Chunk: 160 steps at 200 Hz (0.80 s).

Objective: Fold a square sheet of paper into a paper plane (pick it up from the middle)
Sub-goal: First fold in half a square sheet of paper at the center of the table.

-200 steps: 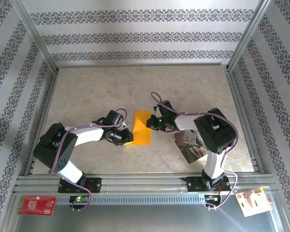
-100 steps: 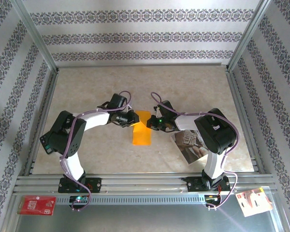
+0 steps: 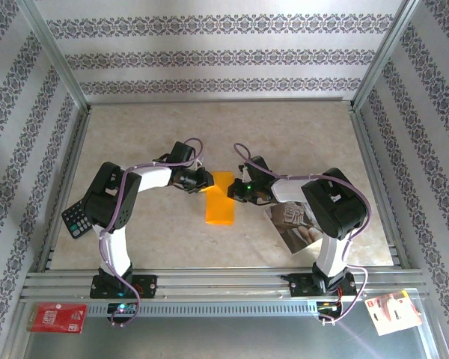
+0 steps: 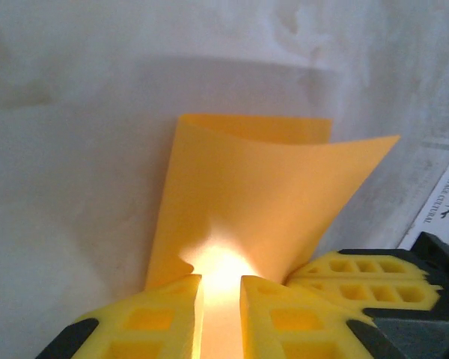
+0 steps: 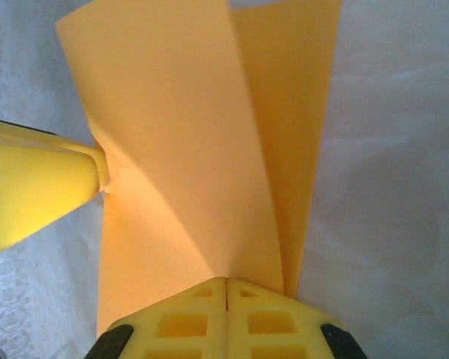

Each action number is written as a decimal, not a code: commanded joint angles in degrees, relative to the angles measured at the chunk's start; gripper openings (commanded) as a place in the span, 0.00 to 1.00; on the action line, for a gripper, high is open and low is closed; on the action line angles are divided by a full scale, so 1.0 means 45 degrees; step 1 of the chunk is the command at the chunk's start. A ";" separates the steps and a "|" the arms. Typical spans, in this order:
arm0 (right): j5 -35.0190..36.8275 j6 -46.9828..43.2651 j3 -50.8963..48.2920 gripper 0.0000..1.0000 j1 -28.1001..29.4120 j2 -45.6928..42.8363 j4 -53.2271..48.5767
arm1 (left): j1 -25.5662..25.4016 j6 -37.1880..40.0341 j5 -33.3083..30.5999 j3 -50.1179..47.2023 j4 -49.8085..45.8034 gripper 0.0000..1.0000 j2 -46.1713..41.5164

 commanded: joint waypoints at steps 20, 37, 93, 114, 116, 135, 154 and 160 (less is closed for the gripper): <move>0.1205 -0.0255 -0.0605 0.00 -0.0049 0.0547 -0.2121 | 0.0123 0.0281 -0.0009 0.1247 -0.0050 0.20 0.0515; 0.1243 -0.0274 -0.0616 0.00 -0.0045 0.0541 -0.2144 | 0.0167 0.0504 -0.0331 0.1628 -0.0376 0.20 0.1064; 0.1315 -0.0274 -0.0736 0.00 -0.0045 0.0580 -0.2112 | 0.0548 0.0977 -0.0827 0.1850 -0.0710 0.20 0.1725; 0.1323 -0.0274 -0.0763 0.00 -0.0045 0.0581 -0.2107 | 0.0610 0.0828 -0.0635 0.1914 -0.0692 0.22 0.1331; 0.1331 -0.0274 -0.0761 0.00 -0.0045 0.0581 -0.2116 | 0.0603 0.0807 -0.0592 0.1912 -0.0675 0.23 0.1276; 0.1357 -0.0260 -0.0799 0.00 -0.0060 0.0532 -0.2112 | 0.0401 0.0489 -0.0208 0.1658 -0.0405 0.26 0.0658; 0.1382 -0.0244 -0.0826 0.00 -0.0064 0.0507 -0.2119 | 0.0161 0.0062 0.0110 0.1008 -0.0020 0.27 0.0020; 0.1384 -0.0245 -0.0824 0.00 -0.0069 0.0503 -0.2123 | 0.0105 -0.0100 0.0224 0.0738 0.0177 0.27 -0.0128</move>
